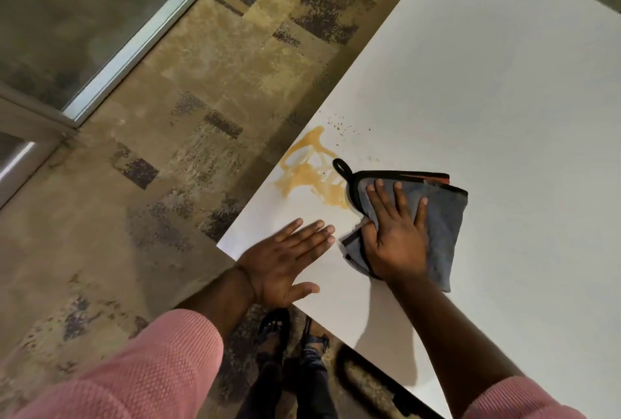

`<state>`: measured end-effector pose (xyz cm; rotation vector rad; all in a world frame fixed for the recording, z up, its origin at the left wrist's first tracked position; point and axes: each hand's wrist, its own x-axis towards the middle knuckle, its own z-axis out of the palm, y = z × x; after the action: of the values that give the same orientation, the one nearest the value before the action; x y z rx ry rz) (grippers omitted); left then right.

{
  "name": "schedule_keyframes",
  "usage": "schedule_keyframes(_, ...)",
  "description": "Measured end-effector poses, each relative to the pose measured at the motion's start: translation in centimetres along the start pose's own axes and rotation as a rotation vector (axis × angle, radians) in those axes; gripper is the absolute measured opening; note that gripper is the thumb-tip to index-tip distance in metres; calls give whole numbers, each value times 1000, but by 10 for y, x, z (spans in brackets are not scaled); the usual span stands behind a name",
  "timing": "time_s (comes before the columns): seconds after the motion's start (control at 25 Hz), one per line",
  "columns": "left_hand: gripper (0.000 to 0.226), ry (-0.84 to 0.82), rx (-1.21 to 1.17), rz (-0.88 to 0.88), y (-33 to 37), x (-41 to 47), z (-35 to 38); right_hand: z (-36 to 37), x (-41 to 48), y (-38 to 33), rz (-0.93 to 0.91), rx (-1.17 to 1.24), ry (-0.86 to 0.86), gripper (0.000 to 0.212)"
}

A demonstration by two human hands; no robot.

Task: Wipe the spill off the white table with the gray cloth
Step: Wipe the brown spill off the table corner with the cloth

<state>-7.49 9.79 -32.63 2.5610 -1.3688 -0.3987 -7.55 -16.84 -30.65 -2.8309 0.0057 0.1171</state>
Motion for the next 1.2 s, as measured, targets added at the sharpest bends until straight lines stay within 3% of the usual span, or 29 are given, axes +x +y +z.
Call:
schedule_keyframes(0.28,87,19,16,5,-1,0,5,2,49,-8,132,-17,16,62)
schedule_keyframes(0.48,88,31,55,3,2,1,2,9,18,-5,-117,-7,28,57)
schedule_keyframes(0.6,86,66,65,-23,6,-5,0,7,3,5,-137,-28,18,58)
schedule_keyframes(0.76,82,122,8,-420,17,-24,6,9,30,-13,-19,-38,32,60)
schedule_keyframes(0.92,77,222,-105,-809,35,-8,3,17,6,-32,-142,-18,10,61)
schedule_keyframes(1.04,77,230,-129,-897,35,4,-1,18,-23,-23,-220,-25,-21,61)
schedule_keyframes(1.2,78,252,-136,-898,32,5,3,13,18,-32,-65,-38,-7,68)
